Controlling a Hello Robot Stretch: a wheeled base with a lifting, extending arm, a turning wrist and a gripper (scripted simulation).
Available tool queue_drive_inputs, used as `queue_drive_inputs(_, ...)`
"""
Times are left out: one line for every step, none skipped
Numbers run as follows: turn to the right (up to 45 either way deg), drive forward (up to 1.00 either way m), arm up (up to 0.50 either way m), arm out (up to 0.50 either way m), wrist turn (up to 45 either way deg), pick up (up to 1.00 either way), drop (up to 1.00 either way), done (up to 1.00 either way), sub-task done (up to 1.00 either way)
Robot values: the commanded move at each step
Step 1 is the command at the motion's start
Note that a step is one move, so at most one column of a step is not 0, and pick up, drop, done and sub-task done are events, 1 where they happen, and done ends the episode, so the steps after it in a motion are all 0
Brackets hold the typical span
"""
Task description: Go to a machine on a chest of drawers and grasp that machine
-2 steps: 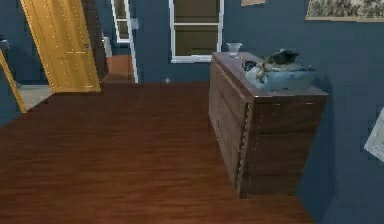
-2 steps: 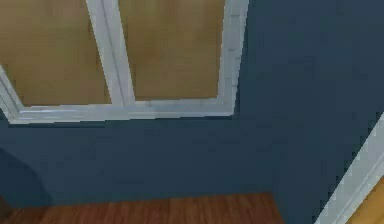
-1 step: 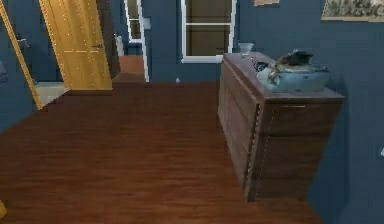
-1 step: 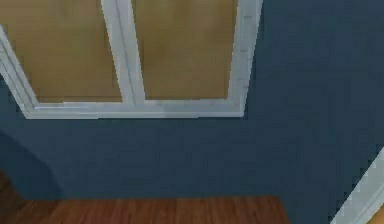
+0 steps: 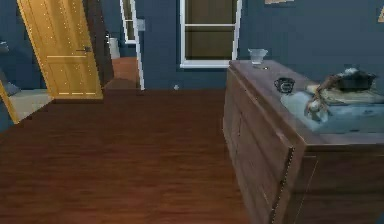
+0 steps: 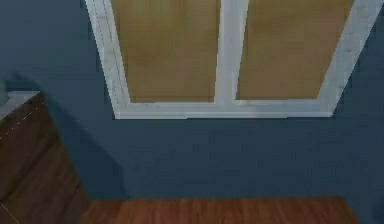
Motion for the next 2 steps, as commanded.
queue_drive_inputs(45.0, 0.0, 0.0, 0.0, 0.0, 0.0, 0.0, 0.0, 0.0)
queue_drive_inputs(42.0, 0.0, 0.0, 0.0, 0.0, 0.0, 0.0, 0.0, 0.0)
